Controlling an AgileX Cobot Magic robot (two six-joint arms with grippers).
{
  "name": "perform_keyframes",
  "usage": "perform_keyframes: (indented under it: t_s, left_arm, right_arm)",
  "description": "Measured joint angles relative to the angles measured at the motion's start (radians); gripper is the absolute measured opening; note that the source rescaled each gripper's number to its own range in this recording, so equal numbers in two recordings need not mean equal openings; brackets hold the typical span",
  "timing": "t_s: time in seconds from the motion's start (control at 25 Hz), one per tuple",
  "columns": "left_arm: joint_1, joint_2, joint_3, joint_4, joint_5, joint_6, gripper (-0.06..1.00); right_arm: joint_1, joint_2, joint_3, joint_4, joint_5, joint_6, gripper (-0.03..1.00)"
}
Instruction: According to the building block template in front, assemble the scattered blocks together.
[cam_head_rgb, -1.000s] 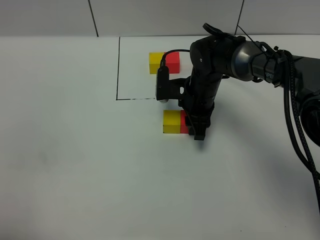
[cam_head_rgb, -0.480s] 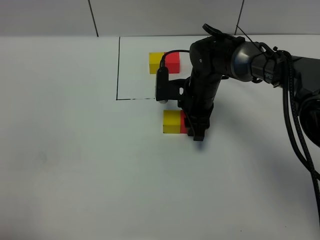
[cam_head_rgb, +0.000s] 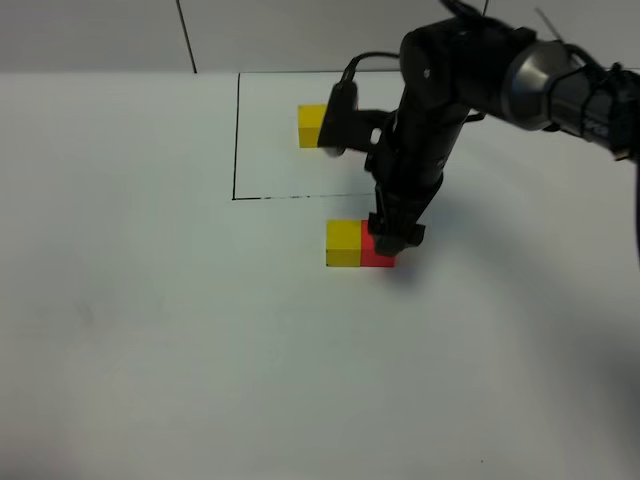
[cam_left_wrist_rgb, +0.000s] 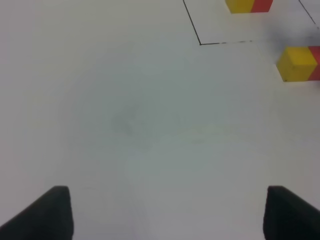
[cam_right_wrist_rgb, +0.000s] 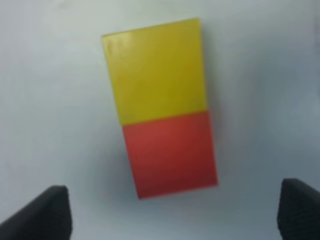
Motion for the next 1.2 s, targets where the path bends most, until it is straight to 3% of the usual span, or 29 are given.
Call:
perform_keyframes:
  t_s: [0.16, 0.36, 0.52, 0.72, 1.2]
  left_arm:
    - [0.000, 0.000, 0.000, 0.000, 0.000, 0.000, 0.71]
    - [0.000, 0.000, 0.000, 0.000, 0.000, 0.000, 0.71]
    - [0.000, 0.000, 0.000, 0.000, 0.000, 0.000, 0.71]
    - [0.000, 0.000, 0.000, 0.000, 0.000, 0.000, 0.71]
    - [0.000, 0.000, 0.000, 0.000, 0.000, 0.000, 0.71]
  right_arm:
    - [-0.102, -0.101, 0.000, 0.025, -0.014, 0.258, 0.94]
    - [-0.278, -0.194, 0.001, 0.050, -0.118, 0.526, 0.99]
    - [-0.387, -0.287, 0.030, 0.050, -0.119, 0.597, 1.00]
    - [-0.464, -0.479, 0.184, 0.053, -0.172, 0.607, 1.00]
    - [-0.509, -1.046, 0.665, 0.053, -0.187, 0.675, 1.00]
